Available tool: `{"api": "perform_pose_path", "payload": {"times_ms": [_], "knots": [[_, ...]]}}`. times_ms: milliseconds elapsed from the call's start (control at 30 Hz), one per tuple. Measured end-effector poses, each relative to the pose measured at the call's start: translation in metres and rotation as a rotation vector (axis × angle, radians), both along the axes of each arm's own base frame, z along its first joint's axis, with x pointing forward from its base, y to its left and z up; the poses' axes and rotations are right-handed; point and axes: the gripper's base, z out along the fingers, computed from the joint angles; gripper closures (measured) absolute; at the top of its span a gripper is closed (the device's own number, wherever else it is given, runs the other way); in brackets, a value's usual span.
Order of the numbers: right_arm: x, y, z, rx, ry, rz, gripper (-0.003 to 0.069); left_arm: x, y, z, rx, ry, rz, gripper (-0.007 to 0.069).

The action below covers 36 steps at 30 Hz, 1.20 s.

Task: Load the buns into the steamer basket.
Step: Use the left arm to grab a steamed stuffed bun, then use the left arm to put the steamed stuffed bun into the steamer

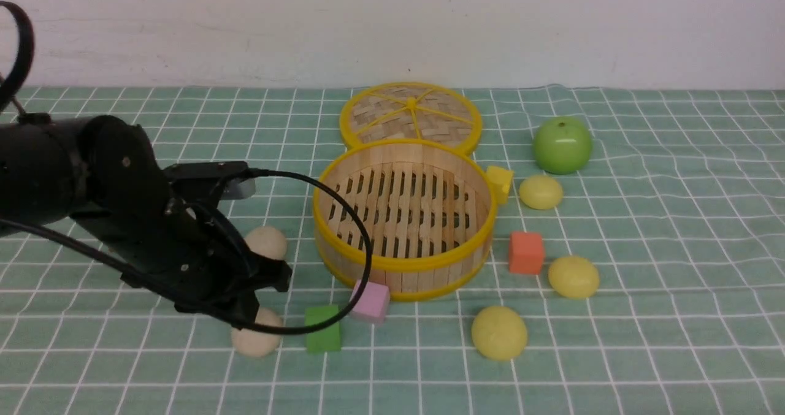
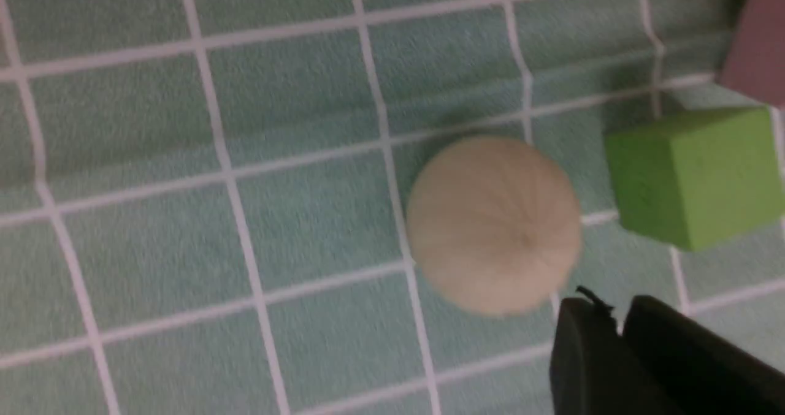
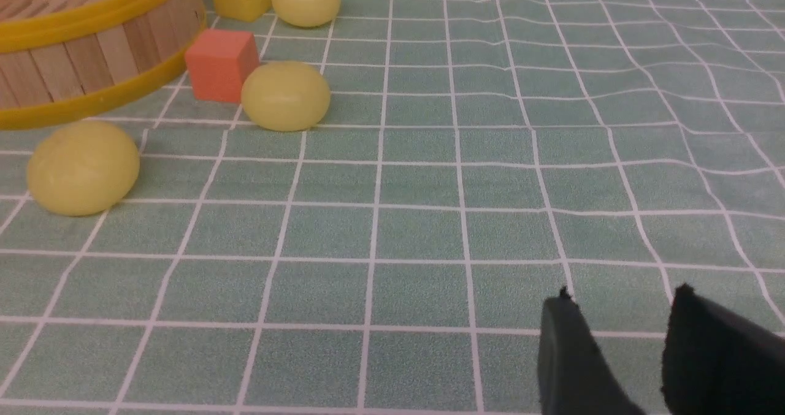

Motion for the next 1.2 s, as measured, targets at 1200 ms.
{"api": "perform_pose_path", "payload": {"times_ms": [1200], "knots": [[0.0, 0.0, 0.0, 0.0, 0.0, 0.0, 0.0419, 0.0, -0.046, 0.07, -0.07, -0.245, -0.177, 0.0634]]}}
